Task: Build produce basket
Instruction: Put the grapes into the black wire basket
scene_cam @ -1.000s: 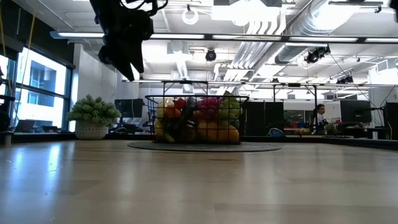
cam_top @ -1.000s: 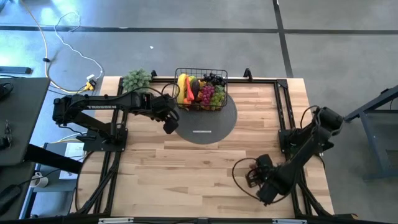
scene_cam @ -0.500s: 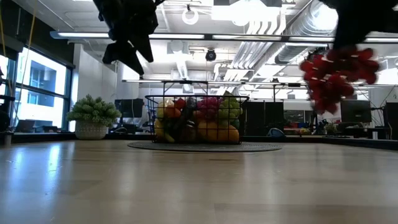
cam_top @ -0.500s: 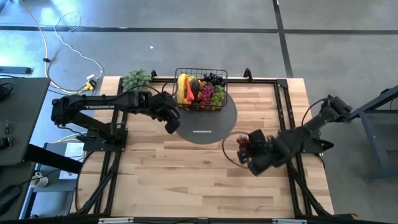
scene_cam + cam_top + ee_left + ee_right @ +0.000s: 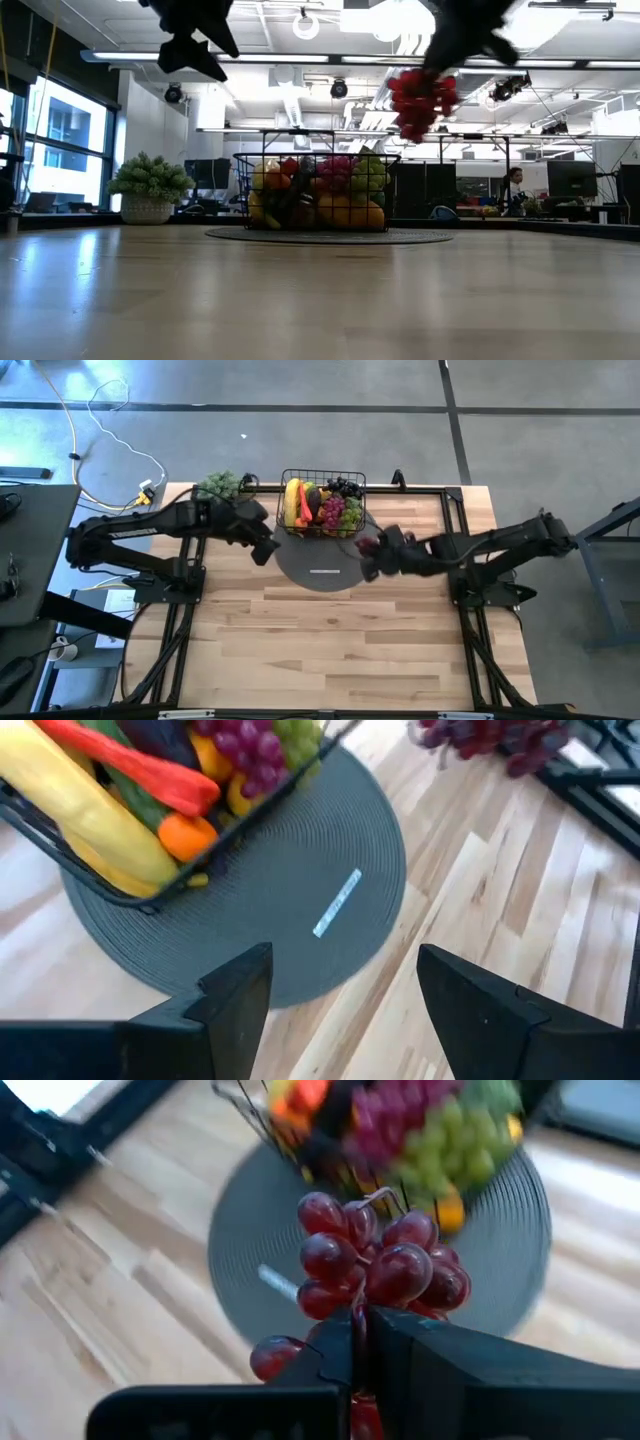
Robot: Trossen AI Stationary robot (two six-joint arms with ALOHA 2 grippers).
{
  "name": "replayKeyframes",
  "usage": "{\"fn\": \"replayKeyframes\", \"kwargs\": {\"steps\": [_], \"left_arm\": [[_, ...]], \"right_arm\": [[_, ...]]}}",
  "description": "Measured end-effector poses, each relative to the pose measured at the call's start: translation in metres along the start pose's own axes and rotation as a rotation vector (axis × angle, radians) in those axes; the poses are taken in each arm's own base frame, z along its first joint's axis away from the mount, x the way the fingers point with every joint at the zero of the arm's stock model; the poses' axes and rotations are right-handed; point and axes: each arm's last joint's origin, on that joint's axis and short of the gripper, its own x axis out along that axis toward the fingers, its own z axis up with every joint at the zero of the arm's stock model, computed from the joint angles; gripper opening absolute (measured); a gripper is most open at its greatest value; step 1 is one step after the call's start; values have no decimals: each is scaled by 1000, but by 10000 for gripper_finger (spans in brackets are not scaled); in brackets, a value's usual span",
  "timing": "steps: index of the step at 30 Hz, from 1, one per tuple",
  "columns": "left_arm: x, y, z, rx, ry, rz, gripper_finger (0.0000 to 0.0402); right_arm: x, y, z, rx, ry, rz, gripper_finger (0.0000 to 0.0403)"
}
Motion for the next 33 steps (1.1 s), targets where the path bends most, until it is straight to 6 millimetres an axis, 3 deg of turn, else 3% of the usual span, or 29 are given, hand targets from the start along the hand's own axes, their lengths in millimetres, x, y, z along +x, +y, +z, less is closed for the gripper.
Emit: {"fn": "replayKeyframes", "kwargs": {"steps": [10, 18, 25, 33], "left_arm": [[-23, 20, 8, -11, -120, 56, 237], [-36, 28, 21, 2, -264, 14, 237], [-43, 33, 32, 74, -377, 26, 236], [-45, 39, 39, 111, -430, 57, 237]], "right_arm": [[27, -11, 66, -105, -209, 131, 0], [38, -32, 103, -151, -337, 134, 0], [66, -41, 117, -159, -363, 109, 0], [114, -40, 109, -192, -296, 58, 0]]}}
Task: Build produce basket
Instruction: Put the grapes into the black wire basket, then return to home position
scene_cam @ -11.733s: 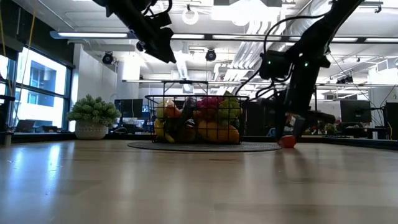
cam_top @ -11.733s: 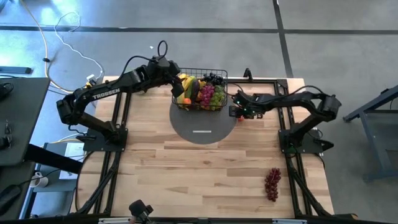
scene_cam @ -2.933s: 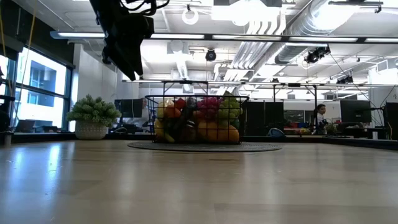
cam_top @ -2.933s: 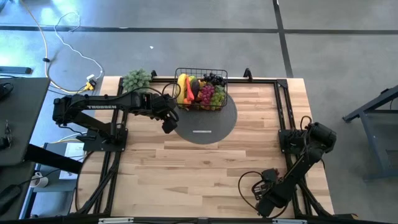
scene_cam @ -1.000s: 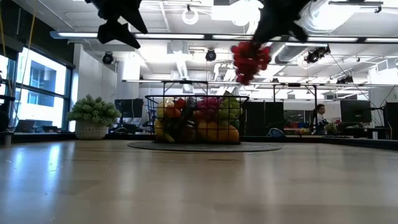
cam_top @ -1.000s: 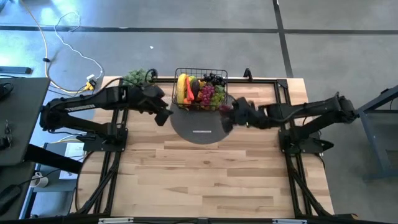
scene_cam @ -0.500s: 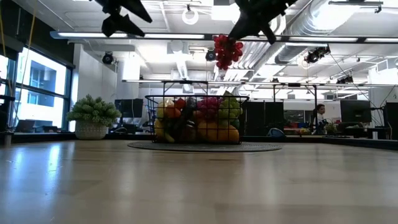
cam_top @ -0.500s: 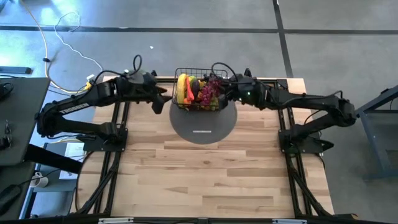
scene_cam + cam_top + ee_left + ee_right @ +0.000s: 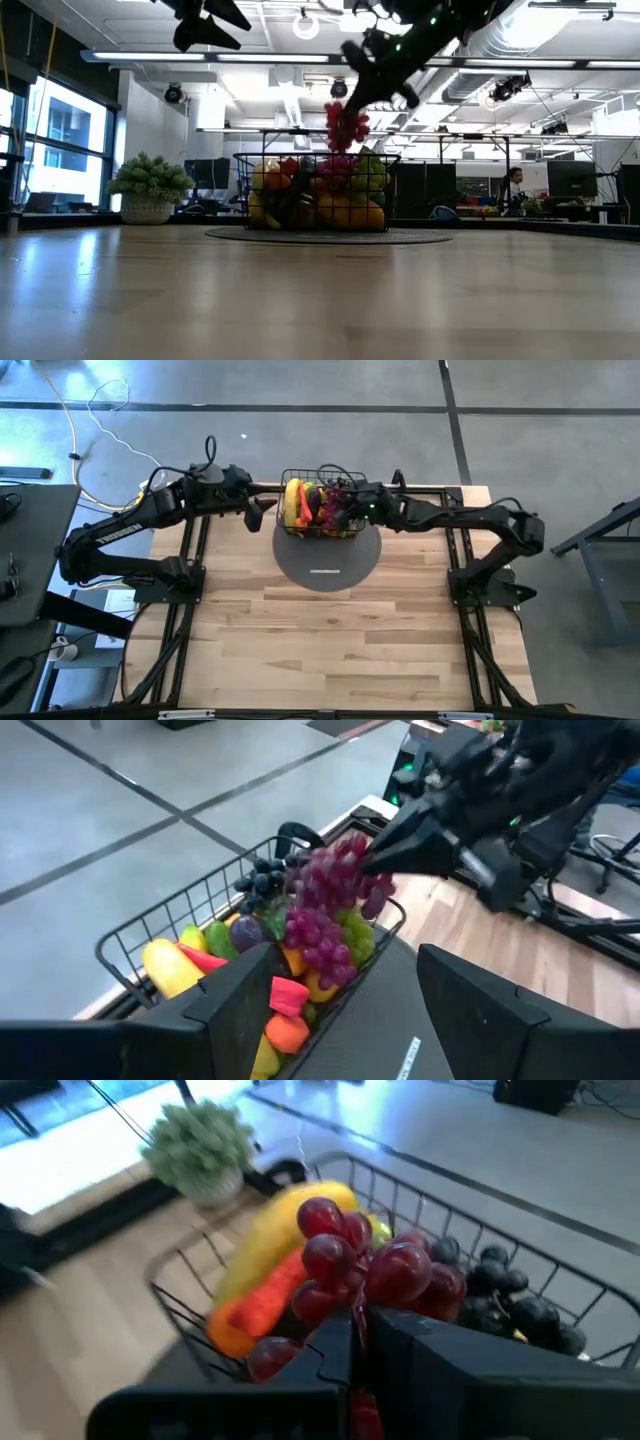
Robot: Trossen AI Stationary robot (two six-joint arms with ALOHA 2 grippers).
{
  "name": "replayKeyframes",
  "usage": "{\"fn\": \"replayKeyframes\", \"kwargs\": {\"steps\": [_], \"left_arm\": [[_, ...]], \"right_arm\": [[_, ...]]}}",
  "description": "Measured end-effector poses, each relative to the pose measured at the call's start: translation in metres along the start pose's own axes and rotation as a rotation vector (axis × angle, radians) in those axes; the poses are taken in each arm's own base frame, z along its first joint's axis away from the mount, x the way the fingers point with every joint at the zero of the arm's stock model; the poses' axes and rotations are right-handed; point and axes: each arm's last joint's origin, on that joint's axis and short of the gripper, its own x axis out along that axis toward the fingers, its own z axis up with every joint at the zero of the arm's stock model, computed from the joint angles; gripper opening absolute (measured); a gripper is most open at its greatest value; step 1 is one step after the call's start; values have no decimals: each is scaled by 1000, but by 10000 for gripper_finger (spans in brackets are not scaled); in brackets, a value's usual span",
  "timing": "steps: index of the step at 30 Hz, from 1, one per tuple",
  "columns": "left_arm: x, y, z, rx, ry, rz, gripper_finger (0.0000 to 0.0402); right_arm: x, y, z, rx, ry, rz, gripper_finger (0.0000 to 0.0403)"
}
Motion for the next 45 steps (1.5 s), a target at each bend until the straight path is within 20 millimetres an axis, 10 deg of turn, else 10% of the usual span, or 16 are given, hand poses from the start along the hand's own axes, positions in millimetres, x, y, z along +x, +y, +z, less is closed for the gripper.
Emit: {"fn": "replayKeyframes", "kwargs": {"steps": [17, 24, 32, 45], "left_arm": [[-4, 12, 4, 56, -9, -61, 237], [-13, 16, 5, 115, -30, -45, 237], [-27, 14, 2, 136, -16, -103, 236], [-56, 14, -11, 201, -17, -90, 237]], "right_arm": [[38, -11, -27, 277, 179, 27, 4], [38, -11, -27, 326, 172, 11, 96], [27, -11, -3, 342, 139, 56, 181], [17, -2, 25, 290, 61, 106, 190]]}}
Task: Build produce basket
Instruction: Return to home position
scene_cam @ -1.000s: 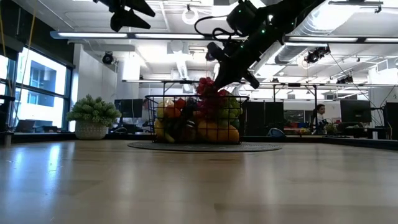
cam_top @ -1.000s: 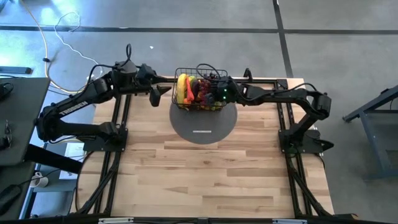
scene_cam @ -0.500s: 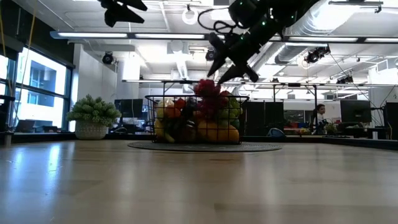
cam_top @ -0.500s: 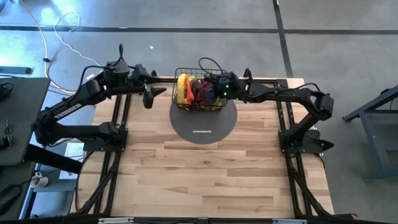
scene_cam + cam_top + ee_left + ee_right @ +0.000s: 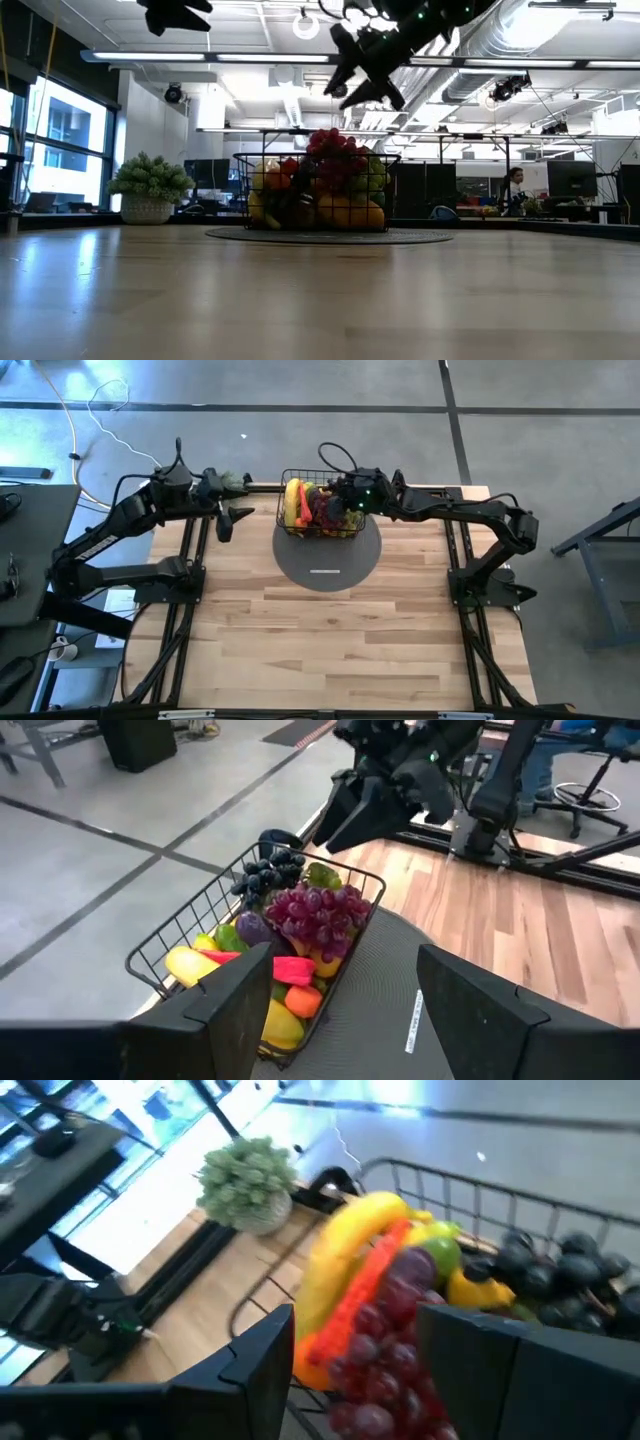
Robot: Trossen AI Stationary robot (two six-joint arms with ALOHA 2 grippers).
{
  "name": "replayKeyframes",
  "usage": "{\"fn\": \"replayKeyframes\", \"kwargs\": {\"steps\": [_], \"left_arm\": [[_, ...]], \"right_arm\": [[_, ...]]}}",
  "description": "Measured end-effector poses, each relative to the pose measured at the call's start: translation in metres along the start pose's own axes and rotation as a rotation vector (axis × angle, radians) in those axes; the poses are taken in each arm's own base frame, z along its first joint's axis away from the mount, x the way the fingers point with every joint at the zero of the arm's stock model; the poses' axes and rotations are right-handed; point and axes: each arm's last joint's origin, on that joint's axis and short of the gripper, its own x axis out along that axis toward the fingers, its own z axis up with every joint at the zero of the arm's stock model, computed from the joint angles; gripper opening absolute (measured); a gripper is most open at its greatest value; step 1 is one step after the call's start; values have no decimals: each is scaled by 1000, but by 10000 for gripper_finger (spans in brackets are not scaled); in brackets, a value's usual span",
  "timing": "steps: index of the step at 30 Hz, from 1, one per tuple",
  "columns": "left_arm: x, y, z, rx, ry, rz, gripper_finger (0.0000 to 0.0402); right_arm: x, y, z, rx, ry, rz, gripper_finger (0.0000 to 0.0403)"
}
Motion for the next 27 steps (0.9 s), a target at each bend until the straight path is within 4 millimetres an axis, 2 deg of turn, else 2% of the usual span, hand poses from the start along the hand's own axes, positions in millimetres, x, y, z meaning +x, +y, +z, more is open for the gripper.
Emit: {"fn": "replayKeyframes", "kwargs": {"steps": [6, 12, 20, 27], "left_arm": [[-2, -1, -23, -35, -60, 0, 237], [-1, -2, -52, -105, -125, -6, 237], [-7, -4, -89, -211, -281, -28, 237], [-8, -5, -124, -244, -335, -40, 237]], "right_arm": [[-8, 21, 9, -103, -40, 57, 190], [-17, 37, 18, -211, -122, 15, 190], [-25, 44, 36, -271, -212, -45, 190], [-28, 44, 41, -301, -242, -96, 190]]}}
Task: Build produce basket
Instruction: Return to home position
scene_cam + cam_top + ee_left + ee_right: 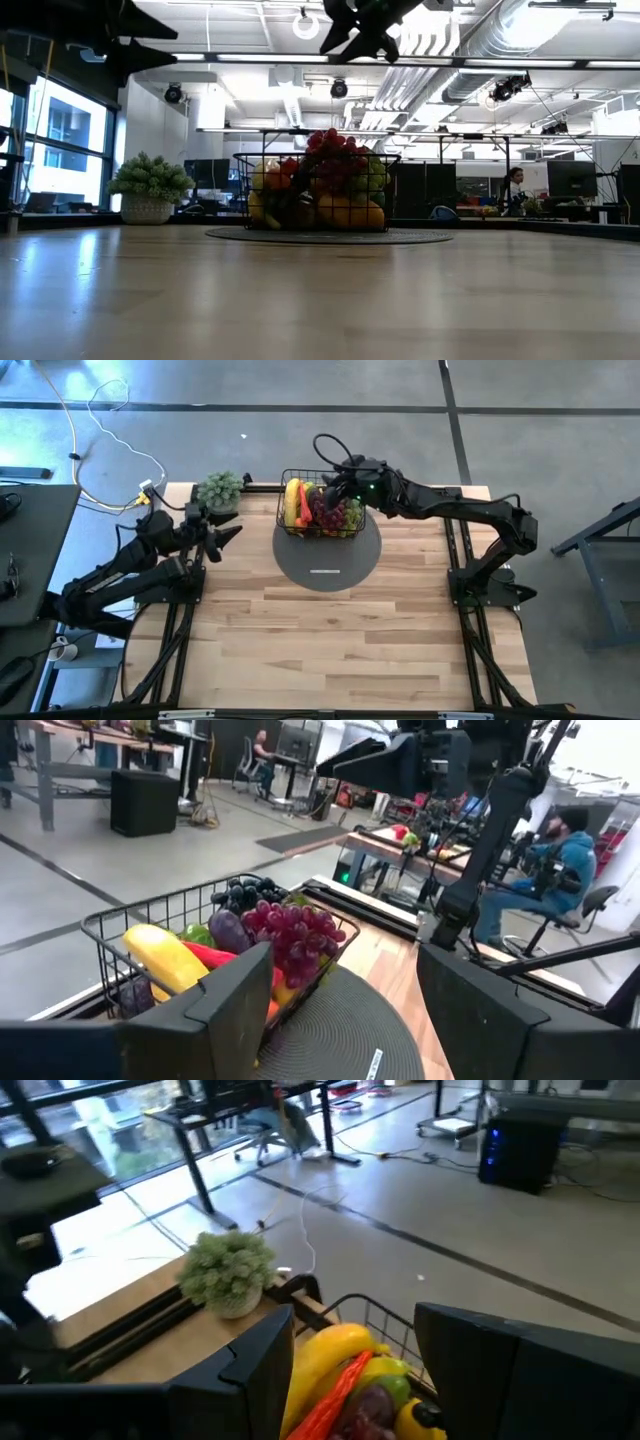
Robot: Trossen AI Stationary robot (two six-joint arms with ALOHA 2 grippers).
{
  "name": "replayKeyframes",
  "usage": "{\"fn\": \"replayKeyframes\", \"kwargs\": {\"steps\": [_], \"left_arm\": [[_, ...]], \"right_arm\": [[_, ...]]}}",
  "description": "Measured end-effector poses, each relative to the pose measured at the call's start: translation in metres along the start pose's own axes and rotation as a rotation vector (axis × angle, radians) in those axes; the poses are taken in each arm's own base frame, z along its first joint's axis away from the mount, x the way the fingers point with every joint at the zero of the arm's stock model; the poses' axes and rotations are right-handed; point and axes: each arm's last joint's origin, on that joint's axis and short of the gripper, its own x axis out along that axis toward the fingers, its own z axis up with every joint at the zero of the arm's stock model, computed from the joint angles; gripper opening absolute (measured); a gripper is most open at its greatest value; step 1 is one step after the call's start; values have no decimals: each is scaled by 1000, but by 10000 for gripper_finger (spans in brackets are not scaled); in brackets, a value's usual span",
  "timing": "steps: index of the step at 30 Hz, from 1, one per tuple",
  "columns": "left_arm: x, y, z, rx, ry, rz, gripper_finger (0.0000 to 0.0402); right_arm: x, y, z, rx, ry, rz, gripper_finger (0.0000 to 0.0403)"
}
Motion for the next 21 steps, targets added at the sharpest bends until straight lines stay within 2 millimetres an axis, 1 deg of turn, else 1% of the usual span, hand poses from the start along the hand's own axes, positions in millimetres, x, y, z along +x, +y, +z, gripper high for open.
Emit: {"fn": "replayKeyframes", "kwargs": {"steps": [5, 10, 16, 21], "left_arm": [[-1, 6, -21, -3, -30, -7, 237], [5, 12, -43, -31, -33, -7, 237], [12, 18, -64, -53, -32, -74, 236], [14, 19, -73, -85, -32, -92, 236]], "right_arm": [[3, -9, -1, 41, 24, -39, 190], [3, -22, -2, 64, 74, -86, 190], [-9, -37, 2, 50, 121, -145, 190], [-25, -50, 9, 36, 134, -225, 190]]}}
